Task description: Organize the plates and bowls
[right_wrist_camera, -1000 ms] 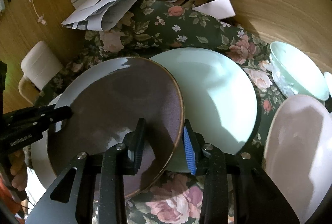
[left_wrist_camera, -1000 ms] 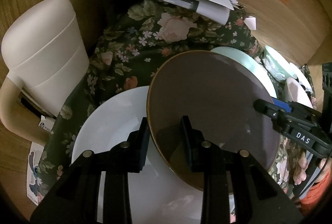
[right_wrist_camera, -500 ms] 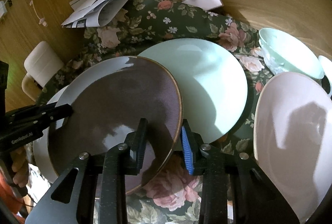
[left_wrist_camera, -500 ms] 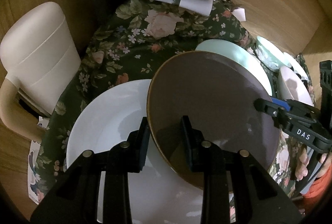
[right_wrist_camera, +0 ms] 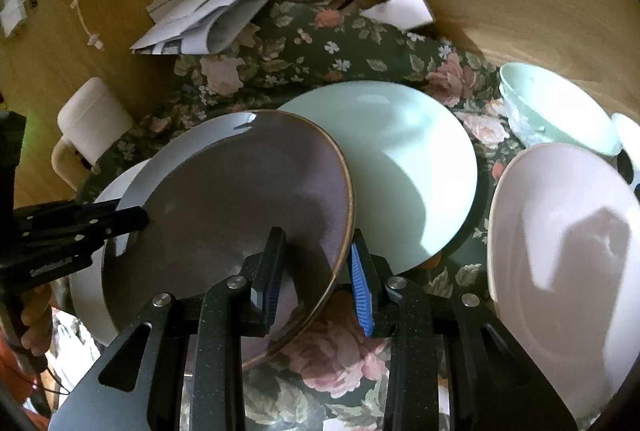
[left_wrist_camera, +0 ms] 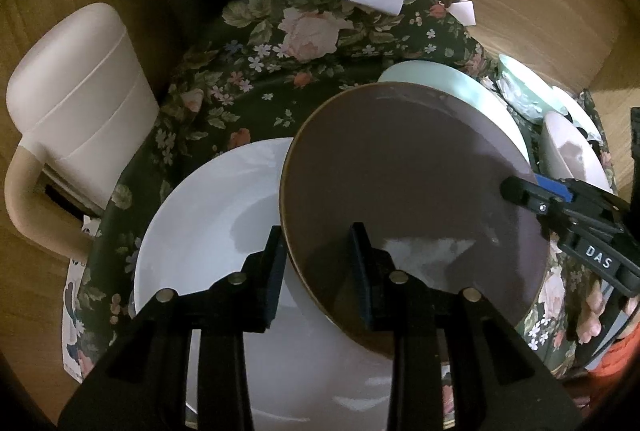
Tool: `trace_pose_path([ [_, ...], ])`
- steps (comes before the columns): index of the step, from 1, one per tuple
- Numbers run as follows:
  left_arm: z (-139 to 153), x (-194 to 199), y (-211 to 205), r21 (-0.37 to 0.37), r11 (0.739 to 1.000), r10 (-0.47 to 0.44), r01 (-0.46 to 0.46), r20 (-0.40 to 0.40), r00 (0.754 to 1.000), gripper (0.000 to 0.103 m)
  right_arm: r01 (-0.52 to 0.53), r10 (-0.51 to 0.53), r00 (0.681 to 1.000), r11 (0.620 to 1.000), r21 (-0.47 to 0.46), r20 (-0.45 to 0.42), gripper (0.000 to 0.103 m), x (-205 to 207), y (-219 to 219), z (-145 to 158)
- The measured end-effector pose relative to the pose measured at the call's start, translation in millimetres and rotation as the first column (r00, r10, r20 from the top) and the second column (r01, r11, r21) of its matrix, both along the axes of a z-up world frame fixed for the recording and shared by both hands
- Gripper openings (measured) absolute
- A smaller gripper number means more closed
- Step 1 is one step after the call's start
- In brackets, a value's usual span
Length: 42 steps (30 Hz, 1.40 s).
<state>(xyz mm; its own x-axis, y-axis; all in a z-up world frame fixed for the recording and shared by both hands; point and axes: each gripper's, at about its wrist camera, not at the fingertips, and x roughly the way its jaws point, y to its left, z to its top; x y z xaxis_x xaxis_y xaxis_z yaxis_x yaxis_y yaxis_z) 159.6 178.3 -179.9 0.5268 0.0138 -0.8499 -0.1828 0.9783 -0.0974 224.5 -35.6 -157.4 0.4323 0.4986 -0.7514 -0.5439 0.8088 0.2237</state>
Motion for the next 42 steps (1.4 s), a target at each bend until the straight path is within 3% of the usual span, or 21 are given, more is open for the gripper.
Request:
trace_pose_path([
  [4, 0, -1, -1, -0.022, 1.000, 0.008, -0.008, -0.026, 1.000, 0.031, 0.002, -0.002, 1.000, 1.000, 0.006, 0.002, 0.029, -2, -5, 2],
  [42, 14, -31, -59, -0.076, 0.996, -0.047, 0.050, 0.037, 0.998, 0.031, 0.119, -0.120, 0.993, 0.991, 0.054, 0.009, 0.029, -50, -70, 11],
])
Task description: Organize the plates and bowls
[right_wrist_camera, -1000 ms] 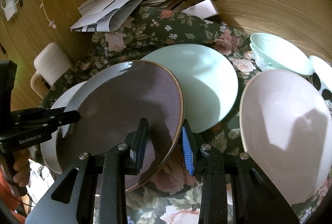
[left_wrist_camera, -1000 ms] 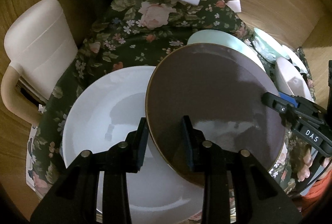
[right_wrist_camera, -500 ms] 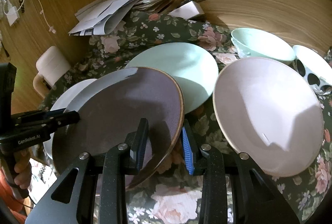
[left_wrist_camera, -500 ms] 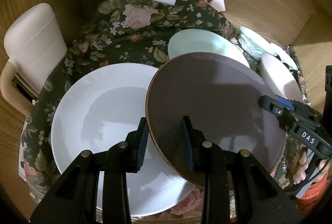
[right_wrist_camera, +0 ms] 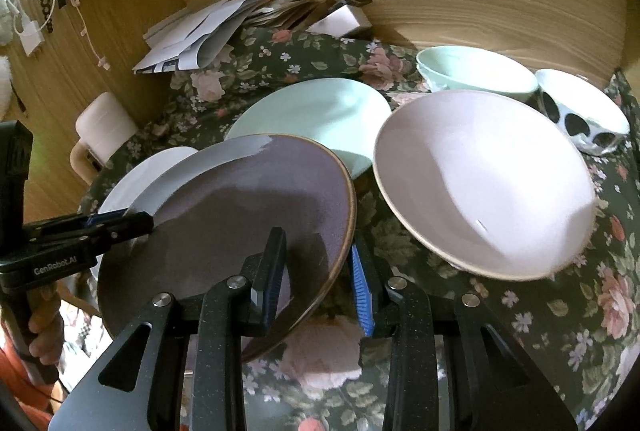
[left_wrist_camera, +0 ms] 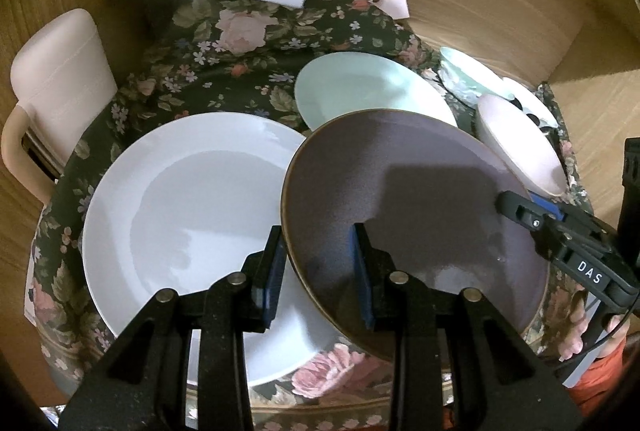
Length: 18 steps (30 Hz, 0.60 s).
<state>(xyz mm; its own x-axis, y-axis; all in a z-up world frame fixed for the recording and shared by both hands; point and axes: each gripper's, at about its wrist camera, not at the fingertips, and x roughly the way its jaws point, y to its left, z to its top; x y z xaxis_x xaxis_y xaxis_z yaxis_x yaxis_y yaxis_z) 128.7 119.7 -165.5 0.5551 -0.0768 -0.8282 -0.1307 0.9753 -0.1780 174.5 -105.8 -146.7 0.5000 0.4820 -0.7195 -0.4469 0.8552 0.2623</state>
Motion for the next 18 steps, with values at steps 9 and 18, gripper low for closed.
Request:
trace_pose_path([
  [9, 6, -9, -17, -0.012, 0.999, -0.032, 0.033, 0.011, 0.999, 0.031, 0.030, -0.030, 1.000, 0.999, 0.013, 0.004, 0.029, -14, -18, 2],
  [18, 7, -14, -31, -0.015, 0.999, -0.039, 0.040, 0.020, 0.999, 0.031, 0.040, -0.040, 0.999, 0.999, 0.017, -0.008, 0.028, -23, -31, -2],
])
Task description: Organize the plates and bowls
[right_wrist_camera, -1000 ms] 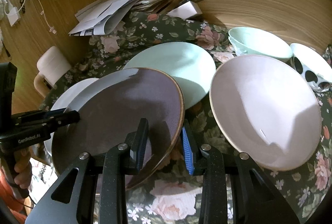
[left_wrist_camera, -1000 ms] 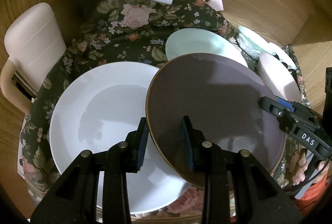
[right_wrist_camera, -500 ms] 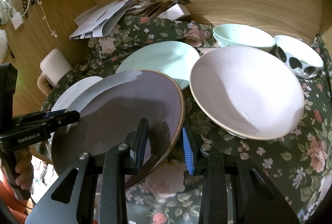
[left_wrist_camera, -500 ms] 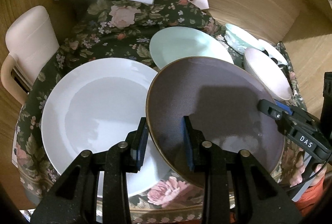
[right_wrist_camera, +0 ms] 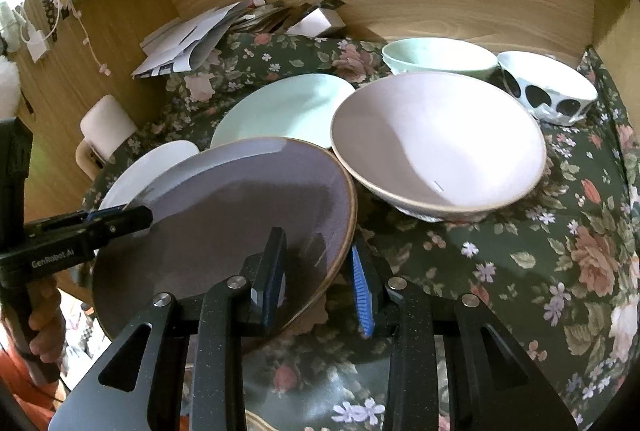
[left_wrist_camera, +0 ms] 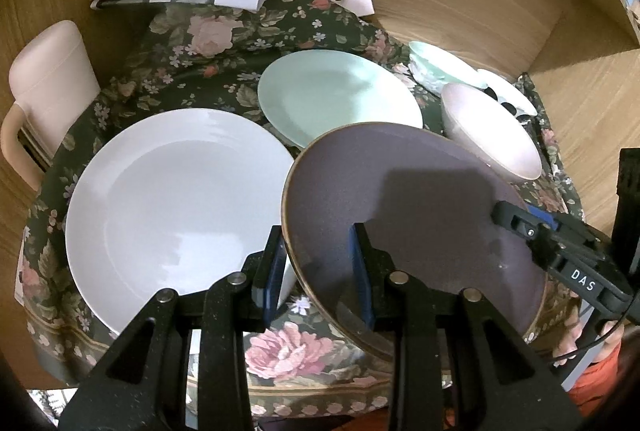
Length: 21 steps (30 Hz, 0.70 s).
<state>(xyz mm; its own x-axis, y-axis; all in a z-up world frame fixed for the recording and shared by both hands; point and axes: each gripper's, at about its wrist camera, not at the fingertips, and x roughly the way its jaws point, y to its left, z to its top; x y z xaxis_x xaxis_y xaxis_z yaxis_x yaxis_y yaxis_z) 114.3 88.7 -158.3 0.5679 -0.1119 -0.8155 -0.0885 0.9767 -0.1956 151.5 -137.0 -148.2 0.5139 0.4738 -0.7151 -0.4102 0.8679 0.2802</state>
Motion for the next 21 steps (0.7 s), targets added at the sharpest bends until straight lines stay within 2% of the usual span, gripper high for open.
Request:
trace_pose_path([
  [12, -3, -10, -18, 0.007, 1.000, -0.018, 0.018, -0.008, 1.000, 0.031, 0.015, -0.015, 1.000, 1.000, 0.008, -0.006, 0.028, -12, -15, -2],
  [21, -16, -10, -34, -0.009, 0.999, -0.047, 0.046, -0.047, 0.998, 0.031, 0.042, -0.042, 0.999, 0.999, -0.009, -0.032, 0.028, -16, -30, -11],
])
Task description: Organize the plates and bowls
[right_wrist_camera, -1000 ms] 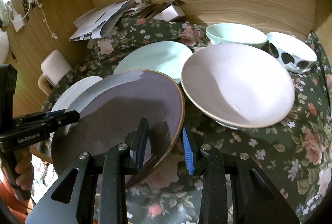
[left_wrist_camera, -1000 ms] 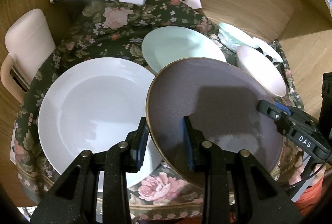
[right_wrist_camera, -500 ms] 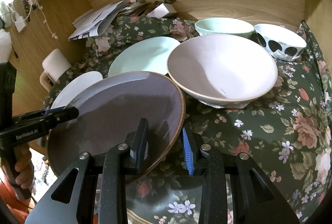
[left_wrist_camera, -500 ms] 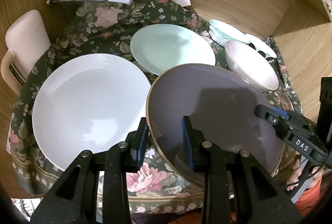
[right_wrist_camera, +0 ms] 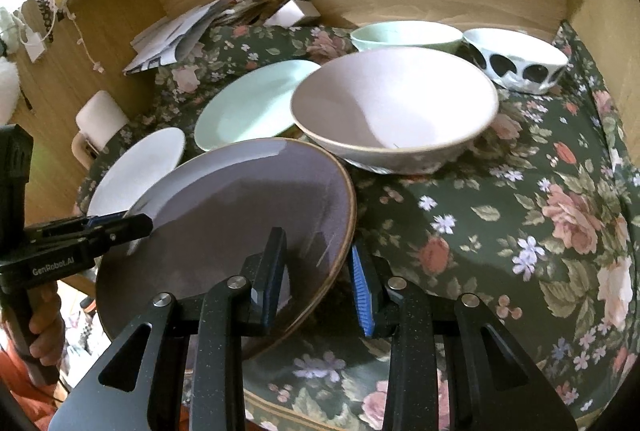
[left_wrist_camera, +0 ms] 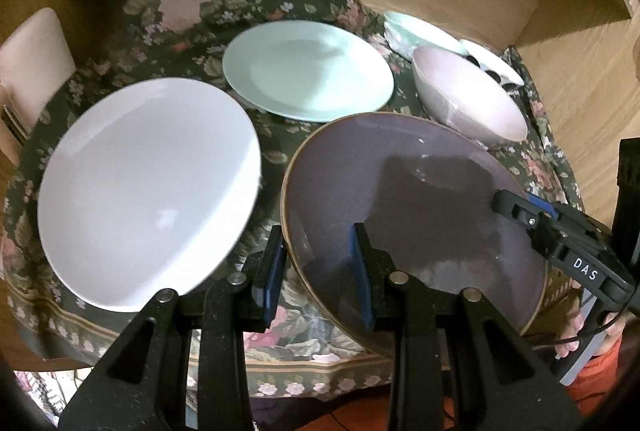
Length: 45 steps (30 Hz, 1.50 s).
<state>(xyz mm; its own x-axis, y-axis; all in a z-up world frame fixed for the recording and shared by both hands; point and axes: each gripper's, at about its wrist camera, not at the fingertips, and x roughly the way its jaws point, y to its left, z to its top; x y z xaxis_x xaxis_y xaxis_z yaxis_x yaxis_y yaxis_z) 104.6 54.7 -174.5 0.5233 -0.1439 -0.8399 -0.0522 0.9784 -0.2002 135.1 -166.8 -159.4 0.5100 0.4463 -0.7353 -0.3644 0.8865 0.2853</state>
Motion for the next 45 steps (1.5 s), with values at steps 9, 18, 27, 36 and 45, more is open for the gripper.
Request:
trace_pose_path([
  [9, -15, 7, -12, 0.011, 1.000, -0.022, 0.022, -0.036, 0.999, 0.031, 0.024, -0.025, 0.998, 1.000, -0.013, -0.050, 0.028, 3, -8, -15],
  [18, -17, 9, -14, 0.048, 0.998, -0.033, 0.035, -0.033, 0.999, 0.031, 0.017, -0.019, 0.999, 0.999, -0.036, -0.041, 0.029, 1, -7, -15],
  [27, -6, 7, -14, 0.107, 0.994, -0.024, 0.020, 0.033, 0.999, 0.031, 0.052, -0.052, 0.999, 0.996, -0.074, 0.007, 0.039, -2, -9, -4],
  [36, 19, 0, -2, 0.117, 0.993, 0.013, -0.027, 0.119, 0.993, 0.052, 0.066, -0.061, 0.994, 0.996, -0.055, 0.093, 0.052, -13, -8, 24],
  [45, 45, -13, 26, 0.134, 0.985, 0.082, -0.113, 0.214, 0.973, 0.080, -0.002, 0.013, 0.981, 0.998, -0.055, 0.191, 0.068, -19, 25, 52],
])
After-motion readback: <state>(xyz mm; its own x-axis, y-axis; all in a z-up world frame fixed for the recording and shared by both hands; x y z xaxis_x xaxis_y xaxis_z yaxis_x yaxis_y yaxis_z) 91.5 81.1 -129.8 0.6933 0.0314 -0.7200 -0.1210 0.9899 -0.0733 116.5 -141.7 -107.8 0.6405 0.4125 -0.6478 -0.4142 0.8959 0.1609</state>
